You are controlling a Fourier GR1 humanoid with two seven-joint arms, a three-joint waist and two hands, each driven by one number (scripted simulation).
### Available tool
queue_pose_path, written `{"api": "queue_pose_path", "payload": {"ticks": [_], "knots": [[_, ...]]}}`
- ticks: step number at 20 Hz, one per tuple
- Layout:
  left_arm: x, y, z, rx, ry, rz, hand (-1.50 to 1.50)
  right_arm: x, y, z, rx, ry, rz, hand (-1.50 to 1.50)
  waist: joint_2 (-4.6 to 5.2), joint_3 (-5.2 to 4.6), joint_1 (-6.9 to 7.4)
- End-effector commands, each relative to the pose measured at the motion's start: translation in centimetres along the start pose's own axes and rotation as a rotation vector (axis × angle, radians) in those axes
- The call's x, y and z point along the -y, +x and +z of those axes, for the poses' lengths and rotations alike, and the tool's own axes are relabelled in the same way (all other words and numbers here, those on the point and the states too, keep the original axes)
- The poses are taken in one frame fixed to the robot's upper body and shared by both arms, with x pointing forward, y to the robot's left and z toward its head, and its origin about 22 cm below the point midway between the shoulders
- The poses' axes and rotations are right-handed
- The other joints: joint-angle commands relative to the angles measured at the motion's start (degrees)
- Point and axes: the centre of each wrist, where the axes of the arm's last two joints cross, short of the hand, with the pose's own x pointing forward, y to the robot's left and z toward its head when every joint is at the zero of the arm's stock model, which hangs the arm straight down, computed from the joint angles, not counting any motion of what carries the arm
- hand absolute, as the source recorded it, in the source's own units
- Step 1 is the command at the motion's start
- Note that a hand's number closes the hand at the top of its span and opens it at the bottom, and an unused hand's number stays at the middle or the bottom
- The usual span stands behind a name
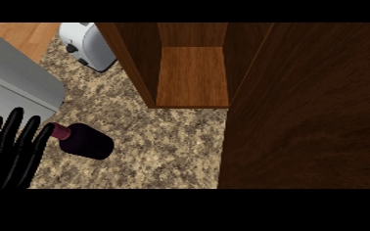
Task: Pick up the wine, place it into the cabinet and close the cabinet
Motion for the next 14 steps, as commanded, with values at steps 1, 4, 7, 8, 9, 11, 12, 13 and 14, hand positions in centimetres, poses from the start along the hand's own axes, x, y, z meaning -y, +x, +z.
{"api": "queue_pose_path", "payload": {"ticks": [1, 4, 7, 8, 9, 11, 12, 13, 14], "knots": [[-1.3, 2.5, 0.8, 0.087, -0.002, 0.064, -1.50, -0.2, 2.5, 0.6, 0.063, -0.008, 0.005, -1.50, 0.08, -0.04, 0.16], [-2.4, 1.8, 0.9, 0.080, 0.015, 0.051, -1.50, -0.5, 1.9, 1.1, 0.047, -0.021, 0.004, -1.50, 0.01, -0.03, 0.11], [-3.6, 1.2, -1.0, 0.078, 0.047, 0.030, -1.50, -0.5, 2.9, 1.8, 0.041, 0.006, 0.013, -1.50, 0.03, -0.03, -0.31], [-4.1, 1.4, 0.0, 0.057, 0.047, 0.038, -1.50, -0.1, 2.3, 1.5, 0.033, 0.011, 0.028, -1.50, 0.00, -0.01, 0.02], [-5.5, 0.5, -0.8, 0.092, 0.066, 0.045, -1.50, 0.2, 3.0, 1.8, 0.042, -0.008, 0.005, -1.50, -0.03, -0.07, -0.10], [-5.7, 1.7, -1.1, 0.032, 0.068, 0.039, -1.50, 0.6, 3.3, 1.7, 0.054, -0.005, 0.004, -1.50, 0.02, 0.01, -0.15], [-6.0, 0.4, -0.5, 0.039, 0.062, 0.047, -1.50, 1.4, 2.9, 1.1, 0.047, -0.001, 0.023, -1.50, 0.05, 0.01, 0.09], [-6.3, -0.2, -1.6, 0.005, 0.067, 0.053, -1.50, 0.4, 3.2, 1.6, 0.051, -0.003, 0.028, -1.50, 0.06, 0.00, -0.21], [-6.2, 0.7, -1.9, 0.003, 0.062, 0.058, -1.50, -0.1, 2.7, 0.9, 0.057, -0.011, 0.004, -1.50, 0.09, 0.01, -0.13]]}}
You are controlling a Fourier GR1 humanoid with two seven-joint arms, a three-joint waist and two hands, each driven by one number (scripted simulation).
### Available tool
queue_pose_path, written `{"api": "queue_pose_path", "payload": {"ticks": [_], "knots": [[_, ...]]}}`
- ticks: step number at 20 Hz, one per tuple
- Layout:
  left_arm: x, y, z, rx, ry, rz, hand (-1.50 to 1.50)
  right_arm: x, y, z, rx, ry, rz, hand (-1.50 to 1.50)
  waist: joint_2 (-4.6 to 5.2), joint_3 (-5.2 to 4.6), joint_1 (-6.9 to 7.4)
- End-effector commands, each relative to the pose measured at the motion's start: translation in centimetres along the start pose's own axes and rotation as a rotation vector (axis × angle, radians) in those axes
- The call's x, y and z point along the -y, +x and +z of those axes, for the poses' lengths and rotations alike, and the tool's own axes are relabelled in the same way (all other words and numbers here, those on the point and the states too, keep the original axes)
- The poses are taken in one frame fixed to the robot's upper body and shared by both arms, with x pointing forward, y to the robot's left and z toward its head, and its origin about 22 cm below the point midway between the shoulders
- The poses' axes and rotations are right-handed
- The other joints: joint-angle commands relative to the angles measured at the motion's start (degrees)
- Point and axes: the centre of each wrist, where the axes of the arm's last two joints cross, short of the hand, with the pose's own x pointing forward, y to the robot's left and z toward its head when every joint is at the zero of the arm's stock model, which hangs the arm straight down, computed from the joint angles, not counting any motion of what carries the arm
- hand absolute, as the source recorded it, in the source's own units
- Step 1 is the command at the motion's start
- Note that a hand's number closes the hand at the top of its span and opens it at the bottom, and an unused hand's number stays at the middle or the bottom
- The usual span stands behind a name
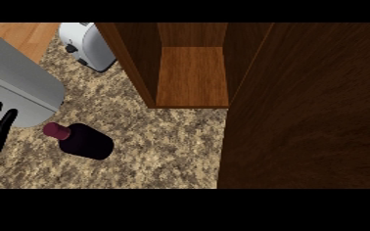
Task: Pick up the wine, place it into the cabinet and close the cabinet
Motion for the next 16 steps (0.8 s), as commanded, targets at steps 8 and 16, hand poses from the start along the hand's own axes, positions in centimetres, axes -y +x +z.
{"api": "queue_pose_path", "payload": {"ticks": [8, 16], "knots": [[-3.2, -2.4, -0.3, -0.094, -0.034, 0.106, -1.50, 0.1, 3.3, 2.3, 0.035, 0.046, -0.031, -1.50, 0.06, 0.01, -0.20], [-7.3, -6.9, 0.2, -0.122, -0.038, 0.089, -1.50, 0.5, 2.3, 1.9, 0.041, 0.035, -0.044, -1.50, 0.07, 0.02, -0.24]]}}
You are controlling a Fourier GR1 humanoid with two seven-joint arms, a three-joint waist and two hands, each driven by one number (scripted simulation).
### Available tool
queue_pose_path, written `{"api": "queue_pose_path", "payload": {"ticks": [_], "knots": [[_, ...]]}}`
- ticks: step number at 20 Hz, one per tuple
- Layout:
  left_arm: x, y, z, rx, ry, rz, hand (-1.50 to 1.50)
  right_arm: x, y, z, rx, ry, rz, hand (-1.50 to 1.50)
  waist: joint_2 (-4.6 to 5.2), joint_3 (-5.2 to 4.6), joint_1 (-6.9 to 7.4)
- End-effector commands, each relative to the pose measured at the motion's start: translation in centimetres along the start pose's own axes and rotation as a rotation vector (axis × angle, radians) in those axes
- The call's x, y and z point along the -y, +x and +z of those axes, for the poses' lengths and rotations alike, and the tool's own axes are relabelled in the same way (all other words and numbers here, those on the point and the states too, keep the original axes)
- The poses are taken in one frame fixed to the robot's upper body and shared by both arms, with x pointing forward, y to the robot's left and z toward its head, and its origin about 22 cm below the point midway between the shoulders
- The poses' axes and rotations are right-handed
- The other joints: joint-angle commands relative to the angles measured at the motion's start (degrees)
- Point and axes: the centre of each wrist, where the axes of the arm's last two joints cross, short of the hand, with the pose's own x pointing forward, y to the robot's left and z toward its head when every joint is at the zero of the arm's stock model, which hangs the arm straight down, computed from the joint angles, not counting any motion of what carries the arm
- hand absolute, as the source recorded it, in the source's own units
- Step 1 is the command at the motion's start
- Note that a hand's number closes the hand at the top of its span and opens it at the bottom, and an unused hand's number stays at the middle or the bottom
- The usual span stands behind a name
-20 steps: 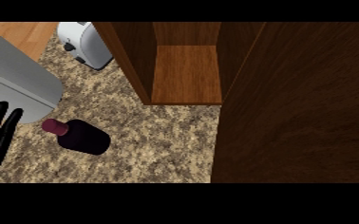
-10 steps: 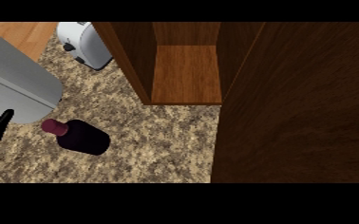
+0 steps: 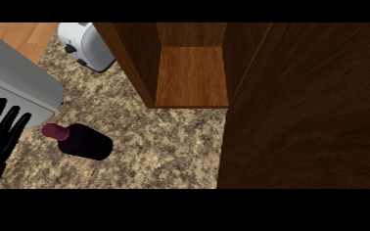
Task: Pick up the wine, place it into the cabinet and close the cabinet
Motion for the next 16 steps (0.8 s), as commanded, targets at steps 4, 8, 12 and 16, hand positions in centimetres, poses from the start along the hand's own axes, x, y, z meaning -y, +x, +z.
{"api": "queue_pose_path", "payload": {"ticks": [4, 8, 12, 16], "knots": [[-2.1, -3.7, -0.6, 0.014, 0.040, -0.017, -1.50, 0.3, 3.0, 2.3, 0.040, 0.038, -0.038, -1.50, 0.00, -0.01, -0.12], [-3.3, -5.4, -1.2, 0.026, 0.082, -0.025, -1.50, -1.2, 2.6, 2.6, 0.064, 0.034, -0.080, -1.50, -0.04, -0.04, -0.26], [-3.2, -8.7, -0.6, -0.014, 0.053, -0.023, -1.50, -0.4, 2.6, -0.2, 0.053, 0.041, -0.067, -1.50, 0.08, -0.03, 0.15], [-4.2, -9.2, 0.1, -0.015, 0.075, -0.018, -1.50, -0.6, 3.1, 2.5, 0.064, 0.041, -0.051, -1.50, -0.02, 0.01, -0.03]]}}
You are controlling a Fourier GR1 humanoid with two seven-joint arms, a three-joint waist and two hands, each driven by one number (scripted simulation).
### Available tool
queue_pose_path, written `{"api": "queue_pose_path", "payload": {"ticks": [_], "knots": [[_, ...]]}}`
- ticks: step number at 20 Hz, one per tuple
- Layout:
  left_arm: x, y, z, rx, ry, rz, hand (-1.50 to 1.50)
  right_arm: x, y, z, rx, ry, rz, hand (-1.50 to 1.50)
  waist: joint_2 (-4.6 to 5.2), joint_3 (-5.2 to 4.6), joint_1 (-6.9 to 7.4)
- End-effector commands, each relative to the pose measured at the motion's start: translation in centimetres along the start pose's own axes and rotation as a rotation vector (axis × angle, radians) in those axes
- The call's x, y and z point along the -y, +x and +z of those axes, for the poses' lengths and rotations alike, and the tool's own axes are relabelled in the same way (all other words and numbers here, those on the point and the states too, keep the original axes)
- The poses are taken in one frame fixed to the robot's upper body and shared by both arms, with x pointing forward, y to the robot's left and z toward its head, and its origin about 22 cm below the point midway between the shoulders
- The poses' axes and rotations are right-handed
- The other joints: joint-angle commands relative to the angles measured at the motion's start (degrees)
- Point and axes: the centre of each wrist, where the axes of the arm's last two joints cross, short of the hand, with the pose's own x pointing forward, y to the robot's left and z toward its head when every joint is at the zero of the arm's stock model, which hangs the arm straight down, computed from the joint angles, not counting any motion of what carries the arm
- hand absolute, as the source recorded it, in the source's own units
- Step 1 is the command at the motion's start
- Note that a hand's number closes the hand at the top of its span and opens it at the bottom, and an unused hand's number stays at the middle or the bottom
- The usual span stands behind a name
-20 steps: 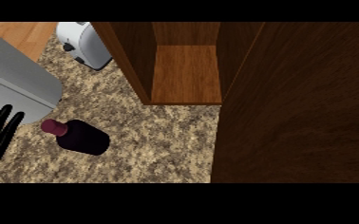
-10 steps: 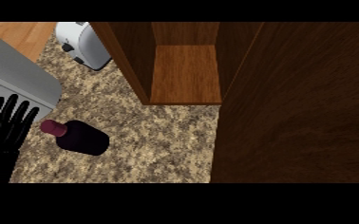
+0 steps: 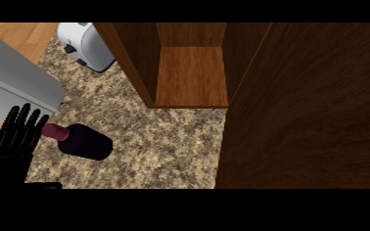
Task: Pick up the wine, place it into the cabinet and close the cabinet
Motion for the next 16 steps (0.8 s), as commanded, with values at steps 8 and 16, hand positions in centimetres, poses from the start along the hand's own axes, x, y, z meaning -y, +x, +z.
{"api": "queue_pose_path", "payload": {"ticks": [8, 16], "knots": [[-1.9, -4.3, 0.4, -0.042, -0.043, -0.002, -1.50, 1.0, 1.9, 3.4, 0.074, -0.009, -0.010, -1.50, -0.02, 0.05, -0.15], [-1.0, -8.2, -0.2, -0.055, -0.025, 0.019, -1.50, 0.5, 2.5, 2.5, 0.062, 0.015, -0.007, -1.50, 0.02, 0.00, -0.10]]}}
